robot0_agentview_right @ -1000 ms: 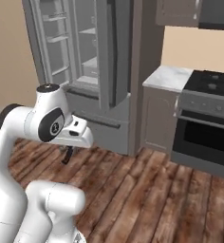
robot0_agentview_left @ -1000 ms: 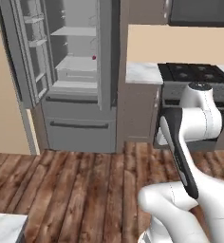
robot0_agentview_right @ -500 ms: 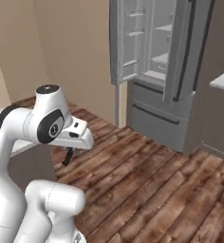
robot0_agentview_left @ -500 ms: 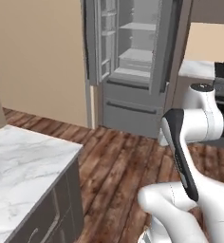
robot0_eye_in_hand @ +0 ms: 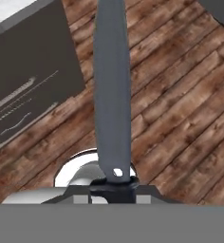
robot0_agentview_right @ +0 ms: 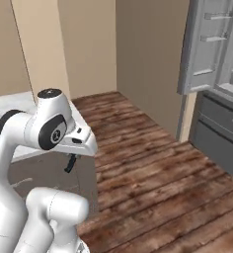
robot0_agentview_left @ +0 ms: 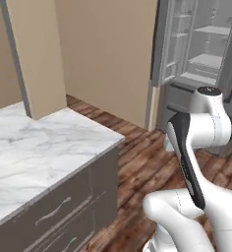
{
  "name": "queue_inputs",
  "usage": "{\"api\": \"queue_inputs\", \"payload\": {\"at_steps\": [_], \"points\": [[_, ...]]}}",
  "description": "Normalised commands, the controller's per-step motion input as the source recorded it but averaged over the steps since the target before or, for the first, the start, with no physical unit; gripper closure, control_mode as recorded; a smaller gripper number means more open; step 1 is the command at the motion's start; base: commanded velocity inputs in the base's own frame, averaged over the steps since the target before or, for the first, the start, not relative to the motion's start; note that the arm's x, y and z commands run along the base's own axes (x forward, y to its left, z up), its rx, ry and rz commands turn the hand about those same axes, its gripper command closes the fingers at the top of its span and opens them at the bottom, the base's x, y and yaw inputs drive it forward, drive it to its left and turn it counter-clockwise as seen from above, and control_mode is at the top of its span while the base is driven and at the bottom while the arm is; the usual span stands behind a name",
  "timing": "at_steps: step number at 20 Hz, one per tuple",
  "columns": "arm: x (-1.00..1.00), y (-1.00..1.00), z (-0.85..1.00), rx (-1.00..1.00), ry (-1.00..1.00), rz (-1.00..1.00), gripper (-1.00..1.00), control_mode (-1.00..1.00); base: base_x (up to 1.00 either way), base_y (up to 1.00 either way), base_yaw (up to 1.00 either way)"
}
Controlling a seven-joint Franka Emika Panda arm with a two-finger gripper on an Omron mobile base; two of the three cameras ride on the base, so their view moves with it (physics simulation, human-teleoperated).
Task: Retrieve the butter from the fridge and place it on a plate on the dining table. Then retrieve the butter knife by the fridge and place it near the plate.
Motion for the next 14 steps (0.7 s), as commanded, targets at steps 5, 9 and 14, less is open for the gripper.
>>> {"api": "queue_inputs", "payload": {"at_steps": [5, 9, 14], "points": [[0.00, 0.00, 0.00, 0.00, 0.00, 0.00, 1.00, 1.00, 0.00, -0.68, 0.61], [0.00, 0.00, 0.00, 0.00, 0.00, 0.00, 1.00, 1.00, 0.00, -0.66, 0.63], [0.00, 0.00, 0.00, 0.00, 0.00, 0.00, 1.00, 1.00, 0.00, -0.81, 0.62]]}}
